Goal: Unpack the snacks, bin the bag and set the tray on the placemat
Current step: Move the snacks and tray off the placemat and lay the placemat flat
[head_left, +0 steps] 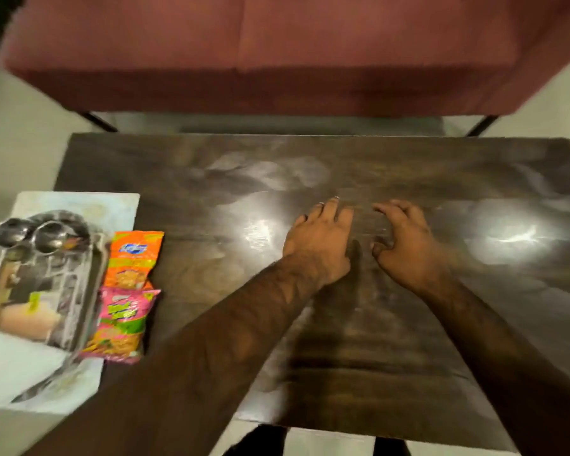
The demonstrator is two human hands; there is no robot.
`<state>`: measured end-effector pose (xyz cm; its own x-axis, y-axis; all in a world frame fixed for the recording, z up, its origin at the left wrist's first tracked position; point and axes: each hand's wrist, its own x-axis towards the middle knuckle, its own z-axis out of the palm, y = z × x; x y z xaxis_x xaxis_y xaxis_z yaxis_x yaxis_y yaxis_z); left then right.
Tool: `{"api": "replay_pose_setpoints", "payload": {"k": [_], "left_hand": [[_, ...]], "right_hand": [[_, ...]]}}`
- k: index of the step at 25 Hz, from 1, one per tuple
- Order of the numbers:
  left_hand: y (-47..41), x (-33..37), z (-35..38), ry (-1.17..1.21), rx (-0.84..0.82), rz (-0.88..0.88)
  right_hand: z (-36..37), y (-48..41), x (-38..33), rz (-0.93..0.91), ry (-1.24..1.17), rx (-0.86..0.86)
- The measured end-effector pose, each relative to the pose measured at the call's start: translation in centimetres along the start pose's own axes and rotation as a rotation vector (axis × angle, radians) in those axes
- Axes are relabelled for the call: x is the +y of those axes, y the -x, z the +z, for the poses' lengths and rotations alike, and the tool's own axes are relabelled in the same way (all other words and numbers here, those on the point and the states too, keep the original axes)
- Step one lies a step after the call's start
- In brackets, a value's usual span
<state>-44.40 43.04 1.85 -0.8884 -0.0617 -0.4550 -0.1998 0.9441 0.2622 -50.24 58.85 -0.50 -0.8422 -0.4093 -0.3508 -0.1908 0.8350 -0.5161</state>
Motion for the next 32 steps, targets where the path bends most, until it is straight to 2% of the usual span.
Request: {"api": "replay_pose_setpoints", "payload": {"k": [8, 14, 17, 21, 23, 25, 29, 32], "left_hand": [[13.0, -22.9, 1.9, 0.099, 0.223, -0.329], [21.1, -32.4, 4.8, 0.21, 0.264, -0.583], [24.0, -33.9, 7.0, 0.295, 0.197, -0.676], [25.1, -32.9, 10.4, 0.247, 0.032, -0.657], [24.9, -32.4, 11.0, 0.168, 0.05, -0.667], [24.8, -32.0, 11.2, 0.211, 0.097, -0.713], [24.3, -31.9, 11.7, 0.391, 0.163, -0.767], [24.5, -32.0, 12.0, 0.69, 0.226, -0.727]], "right_hand": [[14.9, -0.3, -21.3, -0.281, 0.056, -0.248], [23.6, 2.0, -30.2, -0.411, 0.086, -0.363], [26.3, 2.7, -32.0, -0.307, 0.123, -0.511], [28.7, 3.6, -31.8, -0.222, 0.21, -0.62], [29.6, 3.9, -31.1, -0.236, 0.264, -0.624], [30.3, 4.1, -30.8, -0.254, 0.281, -0.6], [30.8, 3.7, -30.2, -0.276, 0.129, -0.583], [30.1, 3.4, -29.7, -0.237, -0.05, -0.63]]}}
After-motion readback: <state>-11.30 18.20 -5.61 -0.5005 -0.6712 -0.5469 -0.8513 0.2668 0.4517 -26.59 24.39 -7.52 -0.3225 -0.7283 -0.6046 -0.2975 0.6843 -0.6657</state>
